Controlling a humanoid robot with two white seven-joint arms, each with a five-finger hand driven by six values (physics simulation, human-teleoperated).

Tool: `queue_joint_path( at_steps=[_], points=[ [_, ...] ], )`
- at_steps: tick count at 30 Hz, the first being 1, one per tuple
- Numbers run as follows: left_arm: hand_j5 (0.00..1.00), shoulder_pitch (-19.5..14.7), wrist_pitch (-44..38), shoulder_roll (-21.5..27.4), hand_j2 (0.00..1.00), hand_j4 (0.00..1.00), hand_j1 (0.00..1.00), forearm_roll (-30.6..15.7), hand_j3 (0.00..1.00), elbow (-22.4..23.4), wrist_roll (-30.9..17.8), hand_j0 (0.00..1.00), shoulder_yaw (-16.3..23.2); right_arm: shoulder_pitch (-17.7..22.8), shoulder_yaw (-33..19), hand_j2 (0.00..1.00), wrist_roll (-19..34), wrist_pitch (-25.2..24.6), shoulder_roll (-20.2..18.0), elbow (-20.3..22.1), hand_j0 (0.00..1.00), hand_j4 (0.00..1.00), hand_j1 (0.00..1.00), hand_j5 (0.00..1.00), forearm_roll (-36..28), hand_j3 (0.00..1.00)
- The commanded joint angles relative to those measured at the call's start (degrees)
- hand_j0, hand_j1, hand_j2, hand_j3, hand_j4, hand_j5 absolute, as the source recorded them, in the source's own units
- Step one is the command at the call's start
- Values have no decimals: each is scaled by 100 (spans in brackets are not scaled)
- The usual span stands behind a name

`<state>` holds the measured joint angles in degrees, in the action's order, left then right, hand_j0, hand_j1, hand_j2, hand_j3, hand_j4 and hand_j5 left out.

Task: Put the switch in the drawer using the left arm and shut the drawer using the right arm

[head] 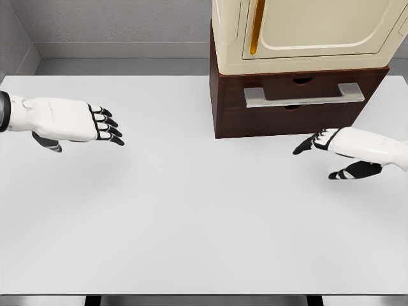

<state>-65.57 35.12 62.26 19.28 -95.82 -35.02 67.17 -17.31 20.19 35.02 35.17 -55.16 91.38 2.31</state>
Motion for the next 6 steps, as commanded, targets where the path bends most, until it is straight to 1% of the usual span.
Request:
queue_joint_path(
  at_steps=[1, 6],
  points=[
    [100, 0, -12, 6, 100, 100, 100, -30, 100, 1, 2, 100, 7, 0, 29, 100, -2, -17, -12, 108, 100, 100, 100, 100, -37, 100],
    [100, 0, -12, 6, 100, 100, 100, -21, 100, 1, 2, 100, 7, 0, 29, 100, -2, -17, -12, 100, 100, 100, 100, 100, -37, 100]
  ],
)
